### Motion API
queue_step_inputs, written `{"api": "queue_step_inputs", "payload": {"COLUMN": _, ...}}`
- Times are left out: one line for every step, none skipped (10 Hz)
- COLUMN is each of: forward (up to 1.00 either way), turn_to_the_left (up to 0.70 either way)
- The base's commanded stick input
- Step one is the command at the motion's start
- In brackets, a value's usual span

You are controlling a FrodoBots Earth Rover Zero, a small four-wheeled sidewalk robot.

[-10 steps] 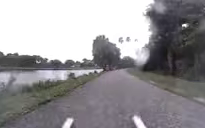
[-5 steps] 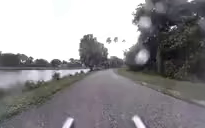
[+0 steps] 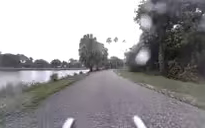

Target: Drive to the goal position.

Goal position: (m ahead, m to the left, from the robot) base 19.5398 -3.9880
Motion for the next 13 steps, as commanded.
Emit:
{"api": "queue_step_inputs", "payload": {"forward": 0.85, "turn_to_the_left": 0.0}}
{"api": "queue_step_inputs", "payload": {"forward": 0.85, "turn_to_the_left": 0.0}}
{"api": "queue_step_inputs", "payload": {"forward": 0.85, "turn_to_the_left": 0.0}}
{"api": "queue_step_inputs", "payload": {"forward": 0.85, "turn_to_the_left": 0.0}}
{"api": "queue_step_inputs", "payload": {"forward": 0.85, "turn_to_the_left": 0.0}}
{"api": "queue_step_inputs", "payload": {"forward": 0.85, "turn_to_the_left": 0.0}}
{"api": "queue_step_inputs", "payload": {"forward": 0.85, "turn_to_the_left": 0.0}}
{"api": "queue_step_inputs", "payload": {"forward": 0.85, "turn_to_the_left": 0.0}}
{"api": "queue_step_inputs", "payload": {"forward": 0.85, "turn_to_the_left": 0.0}}
{"api": "queue_step_inputs", "payload": {"forward": 0.85, "turn_to_the_left": 0.0}}
{"api": "queue_step_inputs", "payload": {"forward": 0.85, "turn_to_the_left": 0.0}}
{"api": "queue_step_inputs", "payload": {"forward": 0.85, "turn_to_the_left": 0.0}}
{"api": "queue_step_inputs", "payload": {"forward": 0.85, "turn_to_the_left": 0.0}}
